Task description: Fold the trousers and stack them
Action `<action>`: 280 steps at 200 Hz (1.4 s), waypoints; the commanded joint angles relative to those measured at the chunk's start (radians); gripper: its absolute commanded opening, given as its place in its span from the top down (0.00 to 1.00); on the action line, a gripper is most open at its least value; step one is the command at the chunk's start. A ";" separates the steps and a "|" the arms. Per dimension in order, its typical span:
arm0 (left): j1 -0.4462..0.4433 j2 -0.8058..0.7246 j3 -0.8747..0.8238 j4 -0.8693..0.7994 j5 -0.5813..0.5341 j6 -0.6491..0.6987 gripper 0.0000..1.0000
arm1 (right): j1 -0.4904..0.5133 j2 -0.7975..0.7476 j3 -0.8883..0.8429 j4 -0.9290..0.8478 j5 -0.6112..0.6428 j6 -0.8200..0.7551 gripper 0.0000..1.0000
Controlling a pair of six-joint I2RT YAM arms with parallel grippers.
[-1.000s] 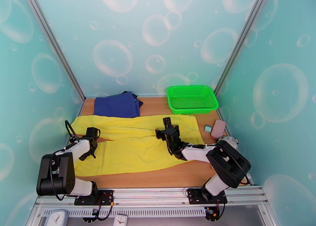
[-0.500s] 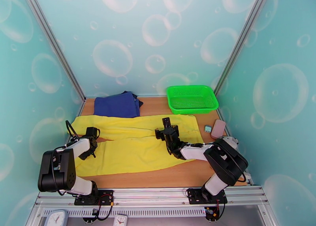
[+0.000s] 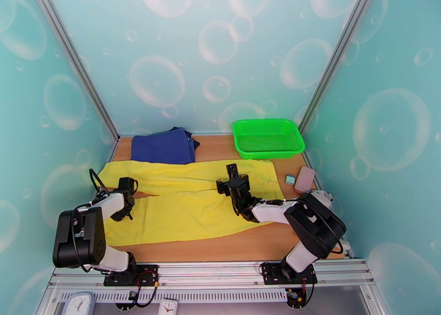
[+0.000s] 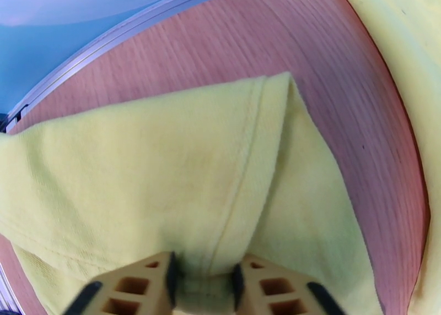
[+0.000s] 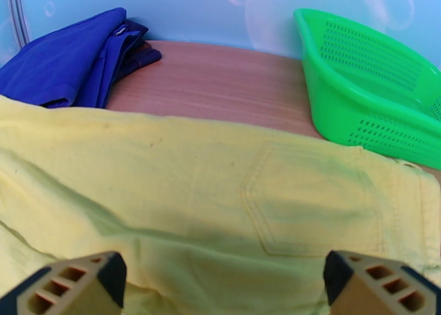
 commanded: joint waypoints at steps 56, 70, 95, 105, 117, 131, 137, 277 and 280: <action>0.010 -0.110 0.002 -0.046 -0.087 -0.014 0.87 | -0.013 -0.009 0.012 -0.014 -0.016 0.028 0.01; 0.022 -0.158 0.003 -0.053 -0.110 -0.005 0.88 | -0.014 -0.012 0.010 -0.014 -0.017 0.028 0.01; 0.063 -0.212 0.031 -0.050 -0.106 0.033 0.88 | -0.017 -0.011 0.008 -0.014 -0.017 0.028 0.01; 0.081 -0.212 0.050 -0.049 -0.115 0.051 0.88 | -0.020 -0.010 0.008 -0.013 -0.016 0.029 0.01; 0.106 -0.191 0.089 -0.055 -0.129 0.073 0.89 | -0.022 -0.006 0.011 -0.015 -0.020 0.031 0.01; 0.136 -0.149 0.144 -0.074 -0.172 0.084 0.88 | -0.025 -0.006 0.012 -0.020 -0.020 0.032 0.01; 0.156 -0.132 0.166 -0.081 -0.171 0.081 0.88 | -0.024 -0.007 0.012 -0.021 -0.020 0.033 0.01; -0.059 -0.154 0.202 -0.078 -0.284 0.087 0.38 | -0.060 -0.048 -0.006 -0.038 -0.083 0.070 0.01; -0.065 -0.164 0.177 -0.067 -0.250 0.103 0.38 | -0.059 -0.050 -0.004 -0.040 -0.083 0.071 0.01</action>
